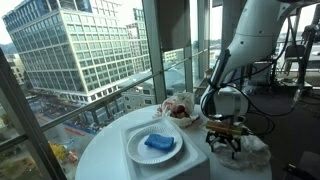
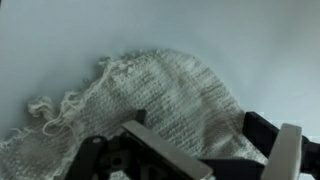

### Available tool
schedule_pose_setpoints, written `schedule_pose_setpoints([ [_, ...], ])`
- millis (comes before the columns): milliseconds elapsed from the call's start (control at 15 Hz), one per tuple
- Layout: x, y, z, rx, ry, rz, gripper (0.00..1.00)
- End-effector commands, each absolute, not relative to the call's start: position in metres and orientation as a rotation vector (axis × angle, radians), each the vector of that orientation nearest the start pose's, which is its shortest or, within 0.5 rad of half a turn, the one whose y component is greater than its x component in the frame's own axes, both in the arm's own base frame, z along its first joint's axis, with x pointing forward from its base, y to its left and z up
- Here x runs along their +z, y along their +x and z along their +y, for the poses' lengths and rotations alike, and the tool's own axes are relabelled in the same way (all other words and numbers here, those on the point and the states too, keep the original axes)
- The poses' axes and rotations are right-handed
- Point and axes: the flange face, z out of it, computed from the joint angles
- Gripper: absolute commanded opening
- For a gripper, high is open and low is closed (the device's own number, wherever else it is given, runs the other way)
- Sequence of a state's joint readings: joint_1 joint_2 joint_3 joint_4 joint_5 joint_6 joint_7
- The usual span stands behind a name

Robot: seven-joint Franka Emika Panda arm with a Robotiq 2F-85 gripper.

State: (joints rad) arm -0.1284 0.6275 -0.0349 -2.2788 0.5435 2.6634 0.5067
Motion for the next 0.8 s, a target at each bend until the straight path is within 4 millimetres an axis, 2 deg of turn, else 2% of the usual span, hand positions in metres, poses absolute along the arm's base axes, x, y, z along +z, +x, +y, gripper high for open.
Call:
schedule_pose_setpoints([
  [0,0.054,0.475,-0.099,0.361,-2.461,1.699,0.74],
  [133,0.055,0.475,-0.097,0.356,-2.469,1.688,0.62],
  [533,0.049,0.469,-0.081,0.44,-2.506,1.631,0.14],
  [667,0.048,0.468,-0.074,0.452,-2.517,1.611,0.01],
  [733,0.049,0.468,-0.071,0.454,-2.525,1.594,0.0],
])
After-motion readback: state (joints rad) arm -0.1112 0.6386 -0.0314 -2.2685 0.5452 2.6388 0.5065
